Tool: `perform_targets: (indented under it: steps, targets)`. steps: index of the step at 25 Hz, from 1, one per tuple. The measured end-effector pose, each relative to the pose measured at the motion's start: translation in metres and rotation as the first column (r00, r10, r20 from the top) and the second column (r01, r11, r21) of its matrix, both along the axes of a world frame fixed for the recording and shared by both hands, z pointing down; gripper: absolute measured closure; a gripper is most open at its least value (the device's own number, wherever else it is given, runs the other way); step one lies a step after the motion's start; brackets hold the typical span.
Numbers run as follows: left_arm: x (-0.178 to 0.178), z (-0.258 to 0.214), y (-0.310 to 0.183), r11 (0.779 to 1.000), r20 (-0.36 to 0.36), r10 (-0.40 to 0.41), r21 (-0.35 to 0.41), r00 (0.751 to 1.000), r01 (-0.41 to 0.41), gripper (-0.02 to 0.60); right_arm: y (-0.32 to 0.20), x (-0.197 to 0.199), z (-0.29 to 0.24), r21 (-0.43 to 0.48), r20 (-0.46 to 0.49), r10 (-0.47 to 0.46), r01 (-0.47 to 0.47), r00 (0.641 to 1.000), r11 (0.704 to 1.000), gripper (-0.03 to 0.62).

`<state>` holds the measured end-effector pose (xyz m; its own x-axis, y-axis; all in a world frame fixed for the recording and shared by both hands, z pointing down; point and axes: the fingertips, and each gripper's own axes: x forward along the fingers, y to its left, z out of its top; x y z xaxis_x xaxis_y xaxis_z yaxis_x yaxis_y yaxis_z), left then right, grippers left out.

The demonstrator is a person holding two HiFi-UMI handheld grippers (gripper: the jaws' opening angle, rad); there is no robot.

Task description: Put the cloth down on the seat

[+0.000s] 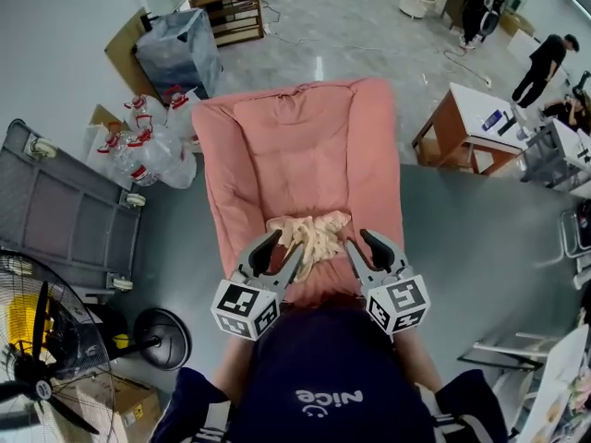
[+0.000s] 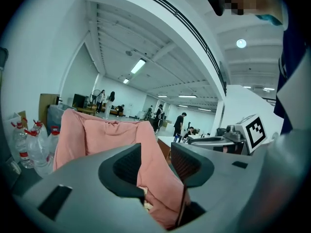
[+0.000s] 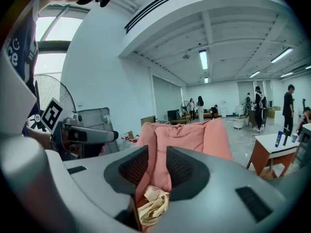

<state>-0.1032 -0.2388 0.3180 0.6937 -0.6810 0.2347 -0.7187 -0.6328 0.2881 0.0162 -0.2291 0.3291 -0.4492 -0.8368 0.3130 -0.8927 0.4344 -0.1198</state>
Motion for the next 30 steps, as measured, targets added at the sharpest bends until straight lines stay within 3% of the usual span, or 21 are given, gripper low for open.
perform_targets:
  steps: [2, 8, 13, 19, 30]
  targets:
    - [-0.004, 0.0, 0.0, 1.0, -0.003, -0.021, 0.011, 1.0, 0.022, 0.415, 0.0, 0.001, -0.002, 0.011, 0.002, 0.026, -0.026, 1.0, 1.0, 0.514]
    - [-0.012, 0.004, 0.01, 1.0, -0.048, -0.027, -0.004, 0.998, 0.027, 0.554, 0.006, 0.004, -0.001, 0.025, -0.007, 0.052, -0.052, 0.999, 0.998, 0.537]
    - [-0.021, 0.004, 0.014, 0.998, -0.076, -0.064, 0.006, 0.995, 0.065, 0.561, 0.012, -0.001, 0.006, 0.015, -0.029, 0.066, -0.065, 0.997, 0.998, 0.54]
    - [-0.026, 0.008, 0.02, 0.999, -0.028, -0.051, 0.008, 0.998, 0.051, 0.561, 0.019, -0.002, 0.01, 0.012, -0.041, 0.092, -0.092, 0.995, 0.996, 0.54]
    - [-0.028, 0.016, 0.021, 0.999, -0.024, -0.042, -0.008, 0.999, 0.042, 0.561, 0.023, 0.0, 0.015, 0.013, -0.04, 0.109, -0.109, 0.993, 0.994, 0.54]
